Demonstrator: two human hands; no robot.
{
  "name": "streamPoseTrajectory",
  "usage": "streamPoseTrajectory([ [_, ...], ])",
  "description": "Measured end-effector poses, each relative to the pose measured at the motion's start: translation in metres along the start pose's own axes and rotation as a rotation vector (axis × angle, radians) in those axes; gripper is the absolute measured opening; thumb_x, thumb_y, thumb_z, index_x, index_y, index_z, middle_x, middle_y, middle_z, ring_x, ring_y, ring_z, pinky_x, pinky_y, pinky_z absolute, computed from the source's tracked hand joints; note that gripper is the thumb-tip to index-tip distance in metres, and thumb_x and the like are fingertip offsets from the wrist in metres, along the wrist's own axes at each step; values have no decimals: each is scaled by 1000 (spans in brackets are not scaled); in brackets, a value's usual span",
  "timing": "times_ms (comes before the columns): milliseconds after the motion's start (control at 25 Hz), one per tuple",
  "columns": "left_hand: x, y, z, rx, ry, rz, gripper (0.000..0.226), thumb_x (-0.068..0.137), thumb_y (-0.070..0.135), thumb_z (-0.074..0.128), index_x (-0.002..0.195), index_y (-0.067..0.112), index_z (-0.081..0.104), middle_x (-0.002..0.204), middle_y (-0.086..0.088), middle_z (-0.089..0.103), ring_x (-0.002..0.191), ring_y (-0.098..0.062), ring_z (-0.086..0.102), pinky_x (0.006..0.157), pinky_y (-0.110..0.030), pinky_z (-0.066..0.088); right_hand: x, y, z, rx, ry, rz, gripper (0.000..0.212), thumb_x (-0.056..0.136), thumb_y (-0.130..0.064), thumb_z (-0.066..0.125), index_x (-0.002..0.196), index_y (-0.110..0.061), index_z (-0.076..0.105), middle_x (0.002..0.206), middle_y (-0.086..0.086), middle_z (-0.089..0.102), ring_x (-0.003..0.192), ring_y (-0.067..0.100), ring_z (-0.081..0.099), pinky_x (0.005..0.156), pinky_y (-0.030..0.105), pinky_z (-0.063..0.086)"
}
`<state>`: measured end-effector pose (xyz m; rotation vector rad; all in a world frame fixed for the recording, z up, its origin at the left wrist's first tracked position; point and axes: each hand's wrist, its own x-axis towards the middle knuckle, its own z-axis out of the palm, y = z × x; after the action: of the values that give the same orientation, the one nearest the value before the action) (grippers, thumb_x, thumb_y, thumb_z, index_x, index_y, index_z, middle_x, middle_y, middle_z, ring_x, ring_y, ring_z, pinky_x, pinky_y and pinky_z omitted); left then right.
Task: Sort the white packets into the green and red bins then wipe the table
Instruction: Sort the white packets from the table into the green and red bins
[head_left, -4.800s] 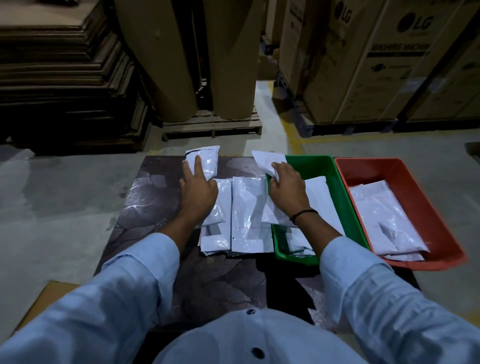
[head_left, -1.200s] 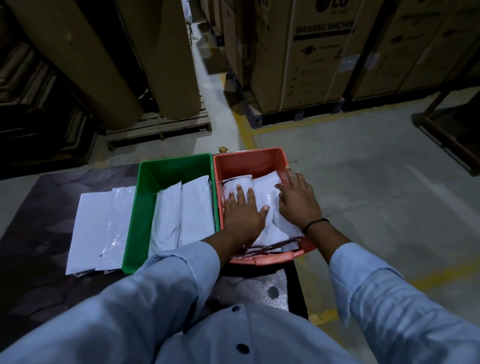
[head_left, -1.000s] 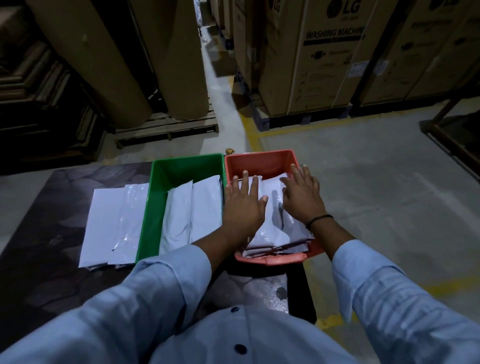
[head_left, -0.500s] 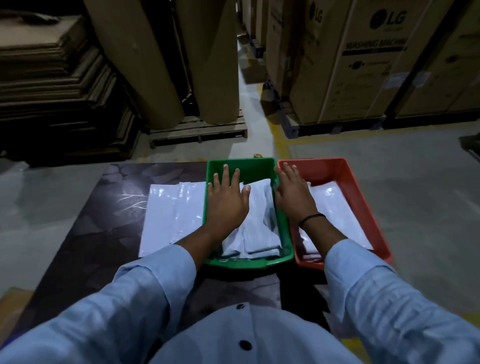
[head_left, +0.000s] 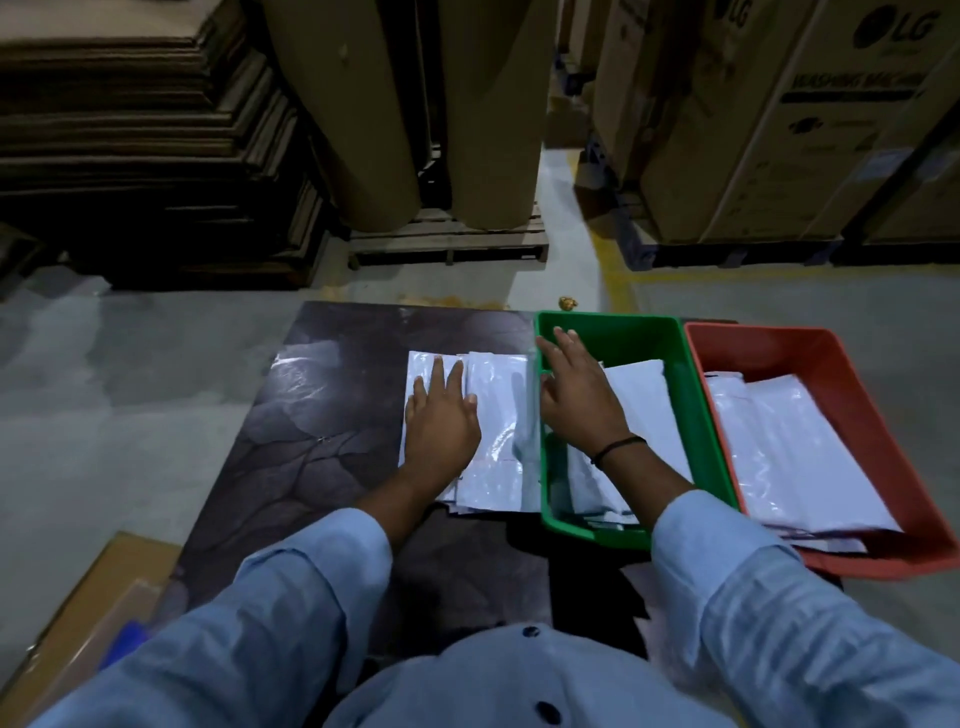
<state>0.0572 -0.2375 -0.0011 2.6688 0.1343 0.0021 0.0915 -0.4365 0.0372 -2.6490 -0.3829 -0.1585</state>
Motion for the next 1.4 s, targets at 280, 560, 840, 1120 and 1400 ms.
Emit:
streamPoseTrajectory([
  [280,-5,-47,14,183,-202,81,62,108,40,32,163,25,8,171,0,-10,156,-37,-7,123,-58,12,1,-52,53,-158,-155,1,67,93,-15,52,155,-6,28,163,23,18,152,38,14,124,47,15],
  [560,-3,-92,17,210,-199,144,95,86,78,18,163,23,10,171,0,-12,153,-49,-1,120,-62,18,10,-73,94,-132,-448,335,87,99,-51,43,159,-10,-4,164,22,-16,149,49,-10,122,58,7],
  [840,-11,-125,11,39,-131,254,87,87,57,46,159,15,22,171,-1,-6,153,-38,20,122,-55,26,-16,-77,111,-233,-442,251,86,99,-54,42,159,-22,-11,165,10,-23,149,49,-8,114,63,22],
  [1120,-1,-101,6,44,-111,92,99,78,66,68,153,20,24,163,-7,10,144,-36,26,114,-51,39,-14,-76,108,-280,-404,231,65,105,-45,30,160,-24,3,168,9,-5,149,47,6,115,61,21],
  [1400,-5,-97,17,69,-150,42,95,91,33,60,162,14,-1,167,-16,-11,148,-49,16,121,-56,24,-12,-70,97,-191,-401,230,59,105,-45,28,159,-27,12,168,8,6,148,45,12,116,61,18],
])
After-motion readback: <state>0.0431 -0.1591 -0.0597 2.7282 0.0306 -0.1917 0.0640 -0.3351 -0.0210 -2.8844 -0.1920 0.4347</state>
